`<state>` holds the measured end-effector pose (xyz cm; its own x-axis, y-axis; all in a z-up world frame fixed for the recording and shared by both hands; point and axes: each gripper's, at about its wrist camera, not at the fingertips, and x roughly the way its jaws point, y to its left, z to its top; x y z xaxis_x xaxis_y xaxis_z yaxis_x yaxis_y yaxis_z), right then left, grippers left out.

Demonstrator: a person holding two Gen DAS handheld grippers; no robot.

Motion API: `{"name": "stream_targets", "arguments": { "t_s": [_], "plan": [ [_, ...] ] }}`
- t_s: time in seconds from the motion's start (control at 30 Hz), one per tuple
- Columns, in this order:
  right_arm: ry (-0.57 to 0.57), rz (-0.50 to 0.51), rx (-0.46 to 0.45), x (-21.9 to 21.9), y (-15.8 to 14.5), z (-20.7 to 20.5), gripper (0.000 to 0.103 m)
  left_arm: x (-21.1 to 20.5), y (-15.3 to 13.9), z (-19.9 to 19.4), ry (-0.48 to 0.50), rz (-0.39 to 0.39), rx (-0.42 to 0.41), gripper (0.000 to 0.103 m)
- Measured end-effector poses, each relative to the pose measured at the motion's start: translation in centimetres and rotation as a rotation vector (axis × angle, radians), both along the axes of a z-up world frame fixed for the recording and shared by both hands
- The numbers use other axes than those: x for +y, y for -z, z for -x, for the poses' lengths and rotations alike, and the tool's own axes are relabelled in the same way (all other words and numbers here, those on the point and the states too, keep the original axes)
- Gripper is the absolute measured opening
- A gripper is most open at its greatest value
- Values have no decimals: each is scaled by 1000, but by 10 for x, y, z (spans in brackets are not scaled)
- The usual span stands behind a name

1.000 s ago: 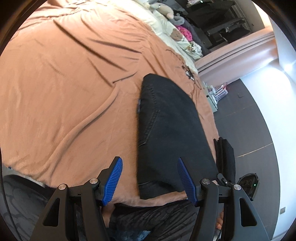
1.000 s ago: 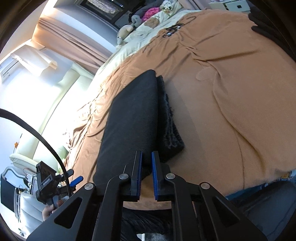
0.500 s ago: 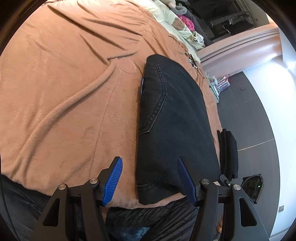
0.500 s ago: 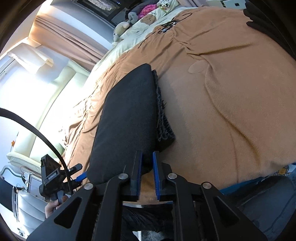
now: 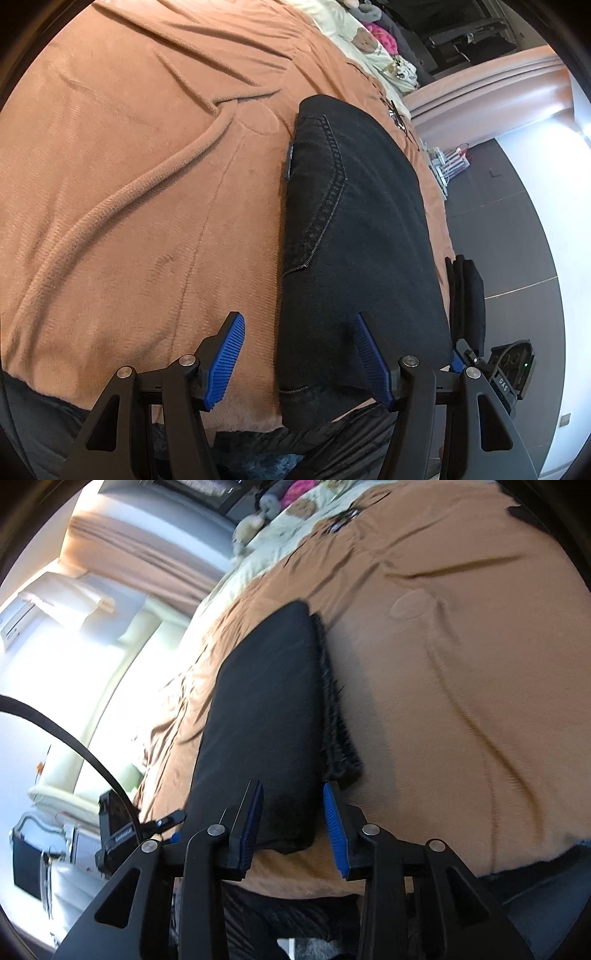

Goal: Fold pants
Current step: 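Close the right tool on the folded jeans edge, then grasp the folded jeans edge with the left tool while the right tool holds the other edge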

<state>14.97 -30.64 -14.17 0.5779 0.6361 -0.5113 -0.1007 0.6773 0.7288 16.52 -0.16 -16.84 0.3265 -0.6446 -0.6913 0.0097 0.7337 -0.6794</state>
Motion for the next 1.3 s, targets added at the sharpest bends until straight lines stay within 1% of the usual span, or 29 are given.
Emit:
{"name": "stream_targets", "arguments": {
  "t_s": [0.03, 0.07, 0.13, 0.2, 0.27, 0.37, 0.5, 0.53, 0.6, 0.63, 0.67, 0.7, 0.73, 0.77, 0.83, 0.93, 1.0, 1.07, 1.13, 1.23, 1.3],
  "plan": [
    [-7, 4, 5, 2, 1, -1, 30, -1, 1, 0, 3, 1, 2, 61],
    [-16, 6, 5, 3, 2, -2, 17, -3, 1, -1, 3, 5, 4, 60],
    [-13, 7, -5, 3, 3, -1, 10, -3, 3, 0, 0, 27, 10, 60],
    [-13, -23, -36, 0, -1, 5, 8, -3, 7, 0, -6, 41, 23, 59],
    [-13, -27, -43, -2, -4, 12, 8, -3, 12, 0, -11, 70, 42, 56],
    [-7, -40, -30, -5, -1, 20, 8, -3, 13, 0, -8, 91, 47, 54],
    [7, 4, 22, -2, 19, 18, 8, -5, 14, 0, -6, 99, 48, 54],
    [6, 6, 31, -1, 20, 16, 8, -5, 15, 0, -6, 105, 51, 51],
    [-3, 6, 22, -1, 13, 14, 11, -8, 19, -2, -1, 122, 63, 42],
    [-5, 22, 14, 0, 7, 14, 14, -8, 20, -3, -5, 118, 65, 38],
    [-2, 55, 7, 0, 1, 14, 18, -7, 19, -3, -8, 112, 63, 36],
    [7, 79, -3, -2, -5, 14, 20, -7, 17, -2, -7, 107, 56, 31],
    [15, 85, -11, -5, -10, 15, 31, -6, 14, -1, -7, 101, 48, 27],
    [24, 81, -16, -8, -12, 13, 46, -5, 12, 0, -7, 99, 43, 26],
    [46, 67, -21, -15, -13, 11, 58, -4, 9, 1, -11, 108, 36, 24],
    [12, 56, -6, -11, -6, -2, 58, -3, 10, 2, -7, 105, 33, 24],
    [-4, 51, 24, -6, 6, -12, 58, -1, 15, 0, -9, 119, 54, 27],
    [-19, 22, 36, -5, 15, -22, 58, -1, 19, -3, -18, 141, 76, 31],
    [-19, -3, 52, -4, 24, -28, 58, -4, 19, -5, -18, 155, 72, 40],
    [-14, -17, 54, 0, 29, -38, 57, -10, 19, -10, -6, 151, 60, 41],
    [-12, 12, 75, 2, 27, -42, 53, -11, 21, -12, -10, 156, 63, 41]
  ]
}}
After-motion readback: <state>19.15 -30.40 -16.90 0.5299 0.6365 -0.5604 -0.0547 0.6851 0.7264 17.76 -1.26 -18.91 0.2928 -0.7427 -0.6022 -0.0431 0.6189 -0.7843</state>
